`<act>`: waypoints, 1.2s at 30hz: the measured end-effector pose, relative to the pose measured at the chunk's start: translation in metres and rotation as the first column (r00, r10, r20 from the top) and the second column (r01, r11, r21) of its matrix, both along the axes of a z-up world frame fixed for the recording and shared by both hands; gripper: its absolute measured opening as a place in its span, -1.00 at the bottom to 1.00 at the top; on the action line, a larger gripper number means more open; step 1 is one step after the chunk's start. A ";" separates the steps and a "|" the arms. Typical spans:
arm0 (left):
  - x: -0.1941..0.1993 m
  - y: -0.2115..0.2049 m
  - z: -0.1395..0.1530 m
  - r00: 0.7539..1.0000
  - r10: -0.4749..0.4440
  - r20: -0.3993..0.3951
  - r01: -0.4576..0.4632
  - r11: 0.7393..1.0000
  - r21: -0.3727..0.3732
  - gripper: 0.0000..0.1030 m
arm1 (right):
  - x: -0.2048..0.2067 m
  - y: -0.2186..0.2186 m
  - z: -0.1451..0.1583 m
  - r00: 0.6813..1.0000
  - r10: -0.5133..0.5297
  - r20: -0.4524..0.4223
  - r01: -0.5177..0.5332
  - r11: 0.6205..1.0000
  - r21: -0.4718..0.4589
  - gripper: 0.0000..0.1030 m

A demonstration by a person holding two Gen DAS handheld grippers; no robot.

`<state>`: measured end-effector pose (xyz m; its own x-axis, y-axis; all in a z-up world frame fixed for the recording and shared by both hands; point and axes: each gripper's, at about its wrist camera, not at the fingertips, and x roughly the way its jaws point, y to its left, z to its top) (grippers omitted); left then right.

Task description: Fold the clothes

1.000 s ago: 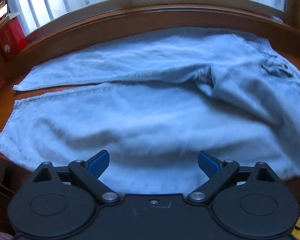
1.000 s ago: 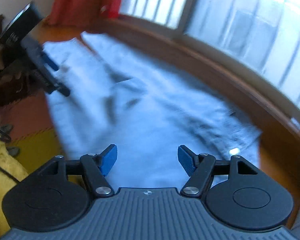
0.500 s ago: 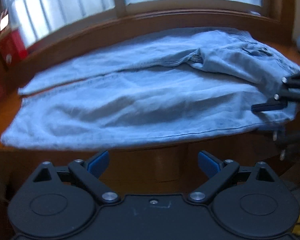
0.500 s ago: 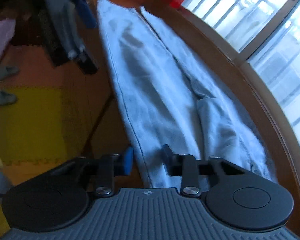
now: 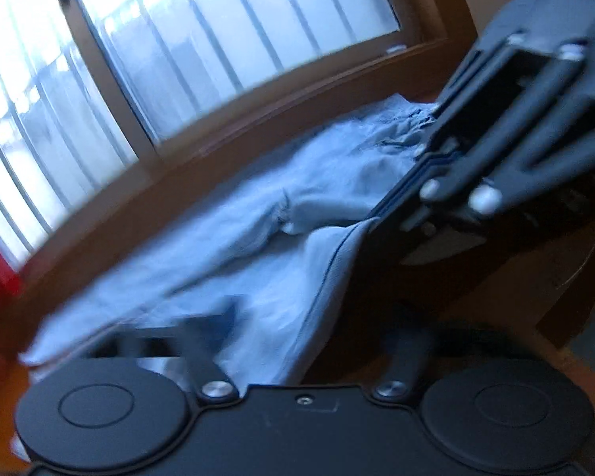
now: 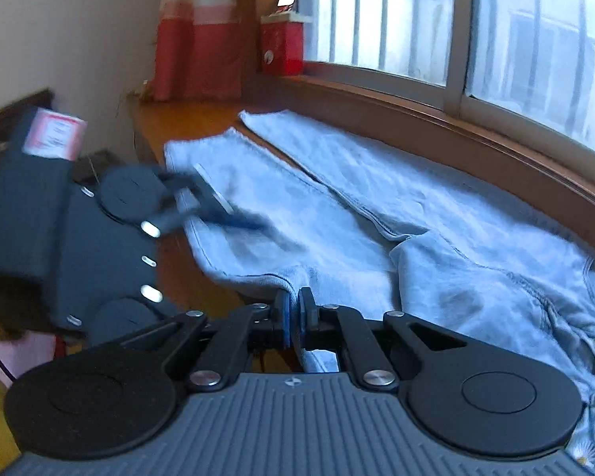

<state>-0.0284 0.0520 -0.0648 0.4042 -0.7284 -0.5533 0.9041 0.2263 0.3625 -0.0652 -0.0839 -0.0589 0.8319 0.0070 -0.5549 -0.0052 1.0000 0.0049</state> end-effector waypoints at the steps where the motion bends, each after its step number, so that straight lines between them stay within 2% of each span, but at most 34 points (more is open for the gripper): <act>1: 0.007 -0.001 0.004 0.998 0.031 -0.054 -0.032 0.999 -0.008 -0.88 | -0.001 0.004 -0.001 1.000 -0.007 -0.003 0.007 1.000 -0.007 -0.81; 2: 0.013 -0.001 0.009 0.994 0.062 -0.091 -0.064 0.998 -0.019 -0.88 | -0.010 0.003 0.000 0.999 -0.043 0.002 0.043 0.999 -0.026 -0.56; 3: 0.017 0.003 0.015 0.990 0.091 -0.104 -0.095 0.995 -0.035 -0.88 | -0.020 0.001 0.001 0.997 -0.082 0.008 0.082 0.996 -0.046 -0.14; 4: 0.022 0.007 0.021 0.986 0.120 -0.118 -0.127 0.991 -0.050 -0.88 | -0.030 0.000 0.001 0.993 -0.120 0.014 0.121 0.990 -0.066 0.08; 5: 0.025 0.011 0.027 0.981 0.148 -0.125 -0.157 0.986 -0.065 -0.88 | -0.047 -0.010 0.001 0.980 -0.197 0.038 0.200 0.976 -0.082 0.39; 6: 0.027 0.016 0.033 0.978 0.171 -0.123 -0.182 0.980 -0.078 -0.88 | -0.064 -0.020 0.001 0.959 -0.276 0.065 0.281 0.955 -0.096 0.44; 8: 0.030 0.023 0.043 0.970 0.212 -0.116 -0.223 0.971 -0.085 -0.88 | -0.098 -0.047 -0.008 0.911 -0.412 0.028 0.413 0.905 -0.104 0.44; 11: 0.034 0.026 0.051 0.963 0.255 -0.091 -0.261 0.964 -0.057 -0.88 | -0.150 -0.088 -0.021 0.800 -0.599 -0.029 0.591 0.797 -0.126 0.44; 12: 0.036 0.026 0.052 0.961 0.263 -0.084 -0.267 0.962 -0.049 -0.88 | -0.163 -0.095 -0.026 0.784 -0.619 -0.048 0.610 0.781 -0.134 0.44; 14: 0.036 0.026 0.056 0.957 0.280 -0.077 -0.283 0.958 -0.037 -0.88 | -0.177 -0.097 -0.033 0.796 -0.600 -0.079 0.585 0.796 -0.152 0.44; 16: 0.032 0.028 0.064 0.952 0.290 -0.098 -0.296 0.954 -0.051 -0.88 | -0.179 -0.088 -0.037 0.837 -0.537 -0.106 0.512 0.836 -0.197 0.44; 18: 0.027 0.030 0.074 0.946 0.299 -0.126 -0.309 0.949 -0.071 -0.88 | -0.174 -0.075 -0.044 0.876 -0.464 -0.129 0.416 0.864 -0.283 0.44; 21: 0.022 0.033 0.091 0.940 0.310 -0.145 -0.327 0.938 -0.116 -0.88 | -0.166 -0.067 -0.050 0.906 -0.400 -0.137 0.319 0.860 -0.398 0.44; 23: 0.023 0.034 0.103 0.936 0.319 -0.148 -0.340 0.928 -0.151 -0.88 | -0.164 -0.073 -0.051 0.910 -0.396 -0.126 0.320 0.861 -0.396 0.44; 28: 0.025 0.035 0.118 0.927 0.352 -0.129 -0.372 0.909 -0.190 -0.88 | -0.160 -0.102 -0.054 0.914 -0.381 -0.136 0.335 0.901 -0.275 0.43; 29: 0.026 0.035 0.118 0.925 0.359 -0.124 -0.378 0.906 -0.190 -0.88 | -0.159 -0.105 -0.056 0.918 -0.373 -0.134 0.330 0.907 -0.262 0.37; 31: 0.026 0.034 0.119 0.920 0.375 -0.115 -0.391 0.900 -0.191 -0.88 | -0.154 -0.106 -0.057 0.929 -0.349 -0.119 0.319 0.922 -0.219 -0.02; 32: 0.026 0.034 0.120 0.917 0.385 -0.108 -0.399 0.896 -0.193 -0.88 | -0.152 -0.107 -0.057 0.936 -0.329 -0.121 0.304 0.934 -0.187 -0.55; 33: 0.026 0.035 0.121 0.913 0.396 -0.096 -0.407 0.892 -0.196 -0.87 | -0.149 -0.108 -0.055 0.937 -0.328 -0.116 0.309 0.938 -0.156 -0.64; 36: 0.022 0.038 0.129 0.907 0.421 -0.026 -0.417 0.884 -0.212 -0.87 | -0.166 -0.110 -0.029 0.905 -0.424 0.025 0.425 0.903 -0.061 -0.71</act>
<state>-0.0060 0.0895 0.0644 0.7063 -0.5861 -0.3970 0.7016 0.6542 0.2826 -0.2311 -0.1935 -0.0883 0.7545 -0.3828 -0.5332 0.4199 0.9058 -0.0561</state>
